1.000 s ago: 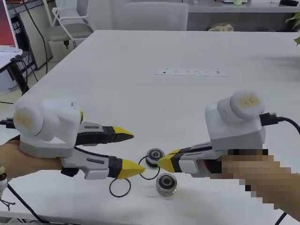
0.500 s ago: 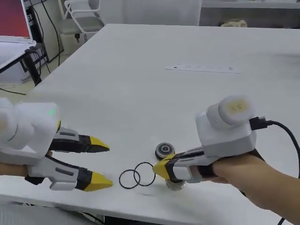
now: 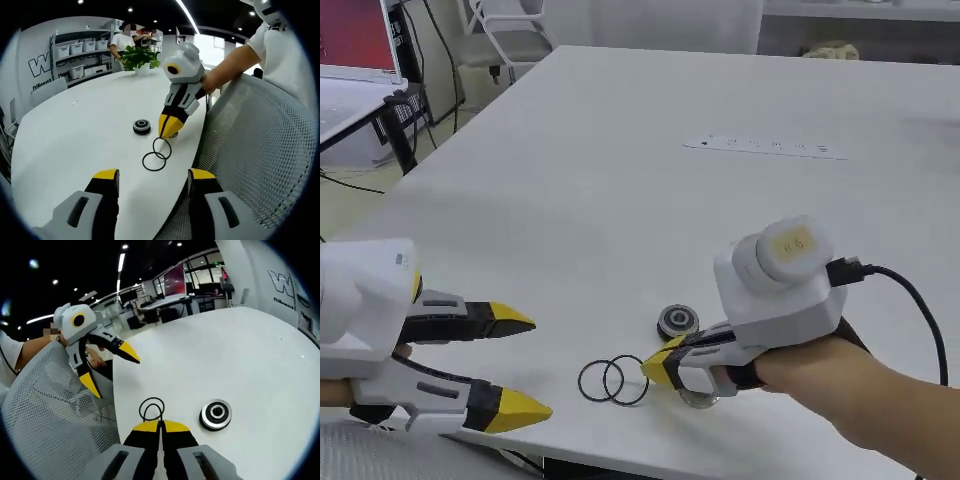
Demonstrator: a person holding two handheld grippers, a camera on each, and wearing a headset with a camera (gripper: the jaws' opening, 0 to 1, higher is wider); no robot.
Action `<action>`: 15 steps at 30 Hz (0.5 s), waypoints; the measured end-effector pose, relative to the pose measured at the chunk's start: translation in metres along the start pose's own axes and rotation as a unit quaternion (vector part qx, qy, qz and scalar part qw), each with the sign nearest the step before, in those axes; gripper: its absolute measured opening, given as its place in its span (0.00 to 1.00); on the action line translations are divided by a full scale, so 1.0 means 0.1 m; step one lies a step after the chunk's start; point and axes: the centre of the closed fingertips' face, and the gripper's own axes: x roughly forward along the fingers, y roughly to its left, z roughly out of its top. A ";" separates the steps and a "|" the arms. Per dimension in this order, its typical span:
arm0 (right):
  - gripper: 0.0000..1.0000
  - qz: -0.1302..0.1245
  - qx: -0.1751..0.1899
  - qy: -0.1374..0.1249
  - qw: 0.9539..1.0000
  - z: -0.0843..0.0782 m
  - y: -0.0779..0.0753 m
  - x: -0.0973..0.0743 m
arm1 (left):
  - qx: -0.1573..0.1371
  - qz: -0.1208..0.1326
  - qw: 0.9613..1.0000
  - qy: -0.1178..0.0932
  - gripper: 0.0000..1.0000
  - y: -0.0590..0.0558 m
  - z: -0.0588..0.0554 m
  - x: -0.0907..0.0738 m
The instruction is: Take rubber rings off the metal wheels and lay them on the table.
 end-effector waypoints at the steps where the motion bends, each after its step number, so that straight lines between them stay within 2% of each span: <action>1: 0.00 -0.001 -0.003 0.001 1.000 0.00 -0.01 0.00 | -0.001 0.002 1.000 -0.001 0.54 0.00 0.00 0.00; 3: 0.00 -0.004 -0.007 0.000 1.000 0.01 -0.03 -0.01 | -0.006 0.003 1.000 -0.006 0.55 0.00 0.01 -0.01; 6: 0.06 -0.008 -0.008 0.001 1.000 0.03 -0.08 -0.04 | -0.011 0.008 1.000 -0.013 0.56 0.01 0.03 -0.02; 10: 0.07 -0.018 -0.014 -0.008 1.000 0.13 -0.21 -0.16 | -0.010 0.010 1.000 -0.012 0.57 0.03 0.05 -0.03; 15: 0.10 -0.040 -0.006 -0.041 0.998 0.32 -0.40 -0.36 | -0.004 0.014 1.000 -0.020 0.59 0.10 0.19 -0.05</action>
